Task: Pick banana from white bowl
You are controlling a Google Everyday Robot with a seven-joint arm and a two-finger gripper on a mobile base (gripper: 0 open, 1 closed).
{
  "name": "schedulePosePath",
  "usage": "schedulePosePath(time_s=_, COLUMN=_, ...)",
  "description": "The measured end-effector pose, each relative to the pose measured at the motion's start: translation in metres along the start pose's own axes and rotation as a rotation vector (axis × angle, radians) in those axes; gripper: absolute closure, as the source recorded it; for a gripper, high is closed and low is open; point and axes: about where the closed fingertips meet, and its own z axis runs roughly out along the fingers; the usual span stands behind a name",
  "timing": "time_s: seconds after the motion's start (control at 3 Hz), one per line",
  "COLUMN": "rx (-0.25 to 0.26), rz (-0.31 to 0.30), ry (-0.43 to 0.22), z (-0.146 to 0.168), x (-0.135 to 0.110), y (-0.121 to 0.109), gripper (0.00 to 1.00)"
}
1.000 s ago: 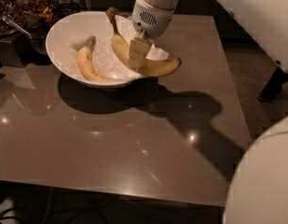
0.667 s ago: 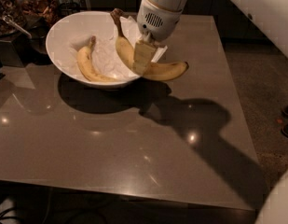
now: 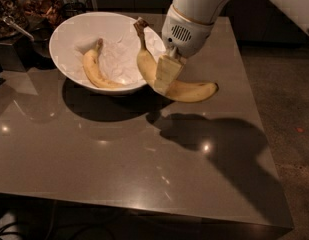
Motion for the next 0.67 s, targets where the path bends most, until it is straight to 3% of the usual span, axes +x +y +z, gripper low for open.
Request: schedulePosePath(time_s=0.67, rx=-0.042, rz=0.094, ry=0.010, z=0.011, x=0.037, y=0.025, gripper=1.00)
